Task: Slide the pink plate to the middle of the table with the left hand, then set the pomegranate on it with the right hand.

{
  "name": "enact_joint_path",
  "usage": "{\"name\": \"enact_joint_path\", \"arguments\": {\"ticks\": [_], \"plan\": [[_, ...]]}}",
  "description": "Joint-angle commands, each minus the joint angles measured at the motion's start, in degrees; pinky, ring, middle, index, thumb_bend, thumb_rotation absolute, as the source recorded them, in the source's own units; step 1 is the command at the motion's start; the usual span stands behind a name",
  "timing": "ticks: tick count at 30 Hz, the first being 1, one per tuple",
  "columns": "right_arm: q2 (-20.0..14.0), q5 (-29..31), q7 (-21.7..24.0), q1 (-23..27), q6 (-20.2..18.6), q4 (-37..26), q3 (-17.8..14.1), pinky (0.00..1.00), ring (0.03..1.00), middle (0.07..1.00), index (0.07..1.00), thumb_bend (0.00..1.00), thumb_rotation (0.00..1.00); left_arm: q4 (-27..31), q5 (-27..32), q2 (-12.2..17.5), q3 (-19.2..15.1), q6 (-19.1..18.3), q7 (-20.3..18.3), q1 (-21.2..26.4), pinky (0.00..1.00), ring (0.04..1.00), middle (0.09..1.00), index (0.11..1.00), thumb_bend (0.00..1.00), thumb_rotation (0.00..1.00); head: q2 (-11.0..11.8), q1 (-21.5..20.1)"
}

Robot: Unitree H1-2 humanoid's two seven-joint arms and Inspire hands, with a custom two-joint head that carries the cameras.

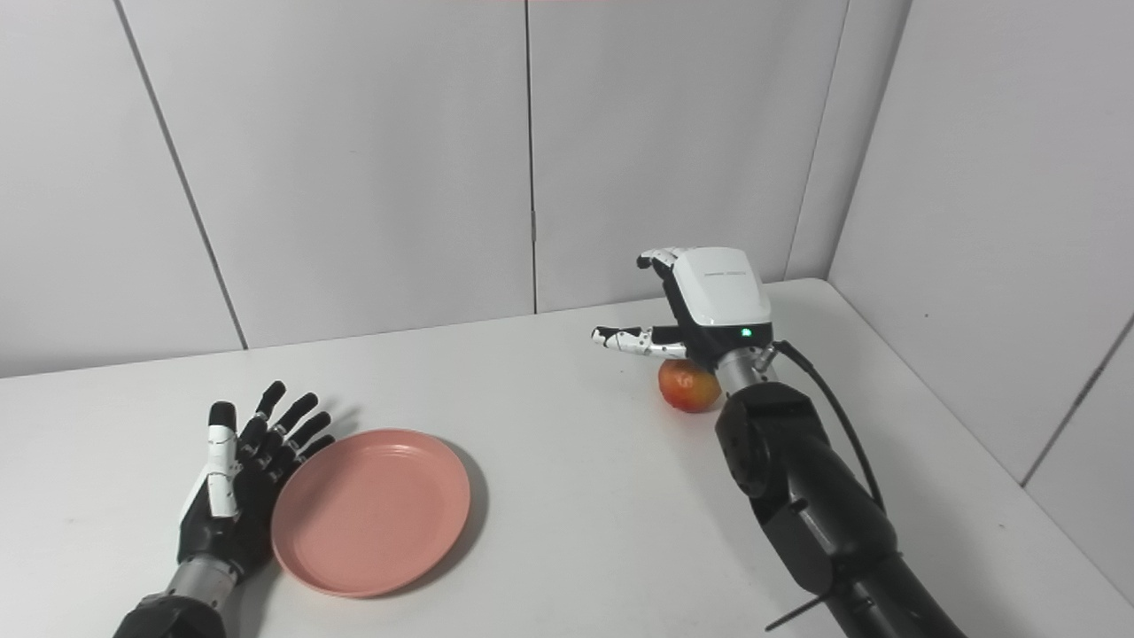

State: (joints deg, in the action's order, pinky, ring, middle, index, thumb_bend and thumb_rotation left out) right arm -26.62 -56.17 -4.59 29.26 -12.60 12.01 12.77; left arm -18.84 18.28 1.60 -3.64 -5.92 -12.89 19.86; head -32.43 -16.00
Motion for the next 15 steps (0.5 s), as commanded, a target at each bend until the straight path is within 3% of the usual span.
{"name": "enact_joint_path", "arguments": {"ticks": [1, 9, 15], "plan": [[-2.4, -1.2, -2.4, 3.9, 2.5, 1.9, 0.5, 0.73, 0.75, 0.752, 0.719, 0.81, 0.84, 0.2, -0.7, 0.0, 0.6, -2.4, 0.3, -0.5, 0.85, 0.876, 0.907, 1.0, 0.86, 0.97, -0.1, 0.0], [-3.1, -0.2, -1.9, 4.6, 2.3, 6.7, 2.9, 0.72, 0.747, 0.751, 0.719, 0.82, 0.83, 1.6, -0.6, 0.2, 0.6, -3.4, 0.3, -0.9, 0.84, 0.866, 0.893, 1.0, 0.86, 0.97, -0.6, 0.1], [-1.6, 2.5, 0.1, 3.5, -0.4, 6.7, 1.8, 0.72, 0.751, 0.759, 0.727, 0.81, 0.81, 2.1, -0.6, 0.4, 0.4, -4.0, 0.3, -1.0, 0.85, 0.87, 0.894, 1.0, 0.85, 0.97, -0.9, -0.3]]}}
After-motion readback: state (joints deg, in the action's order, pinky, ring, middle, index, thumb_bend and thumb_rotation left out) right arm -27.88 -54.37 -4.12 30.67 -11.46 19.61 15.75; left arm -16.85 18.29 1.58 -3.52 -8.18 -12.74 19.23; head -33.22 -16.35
